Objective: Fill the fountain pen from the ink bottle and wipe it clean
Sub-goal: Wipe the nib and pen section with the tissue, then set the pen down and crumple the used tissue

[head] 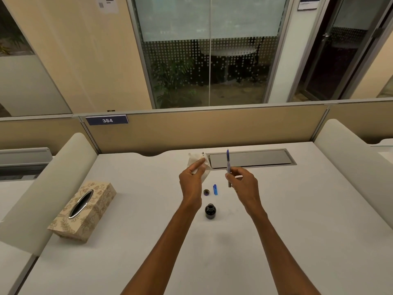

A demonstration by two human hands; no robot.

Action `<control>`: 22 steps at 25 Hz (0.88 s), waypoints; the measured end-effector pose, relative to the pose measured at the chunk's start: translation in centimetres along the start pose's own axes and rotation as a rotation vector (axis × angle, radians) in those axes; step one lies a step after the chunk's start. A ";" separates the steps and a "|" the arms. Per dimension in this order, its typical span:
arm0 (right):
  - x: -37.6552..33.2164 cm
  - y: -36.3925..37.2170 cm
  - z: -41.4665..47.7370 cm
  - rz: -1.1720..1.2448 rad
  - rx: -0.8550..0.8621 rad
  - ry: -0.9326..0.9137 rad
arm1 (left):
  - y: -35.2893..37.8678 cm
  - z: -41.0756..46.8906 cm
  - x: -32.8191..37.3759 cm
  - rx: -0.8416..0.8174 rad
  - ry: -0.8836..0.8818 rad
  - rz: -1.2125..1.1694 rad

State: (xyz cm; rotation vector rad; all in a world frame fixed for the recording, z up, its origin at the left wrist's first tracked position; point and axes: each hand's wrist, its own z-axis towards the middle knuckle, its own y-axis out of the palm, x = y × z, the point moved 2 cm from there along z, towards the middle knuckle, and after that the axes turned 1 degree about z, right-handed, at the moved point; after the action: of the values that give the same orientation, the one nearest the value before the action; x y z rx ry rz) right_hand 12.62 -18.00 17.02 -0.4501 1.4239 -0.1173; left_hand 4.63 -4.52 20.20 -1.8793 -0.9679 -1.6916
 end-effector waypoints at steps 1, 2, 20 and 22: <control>1.4 0.2 -0.1 -0.037 0.011 0.062 | -0.3 0.0 -0.4 0.010 -0.008 0.007; 2.8 0.6 -0.3 -0.068 0.014 0.116 | -0.7 0.1 -0.8 0.018 -0.014 0.017; 16.6 7.6 -4.7 -0.401 -0.097 0.427 | -5.8 -0.7 -5.8 0.023 -0.076 0.062; 16.8 8.1 -4.6 -0.428 -0.111 0.420 | -6.1 -0.6 -6.3 0.027 -0.073 0.060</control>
State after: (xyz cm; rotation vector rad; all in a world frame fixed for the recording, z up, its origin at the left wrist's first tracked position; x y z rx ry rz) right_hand 9.25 -17.44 -1.89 -0.8560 1.7300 -0.5039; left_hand -0.34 -2.20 13.33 -1.9448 -0.9475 -1.5772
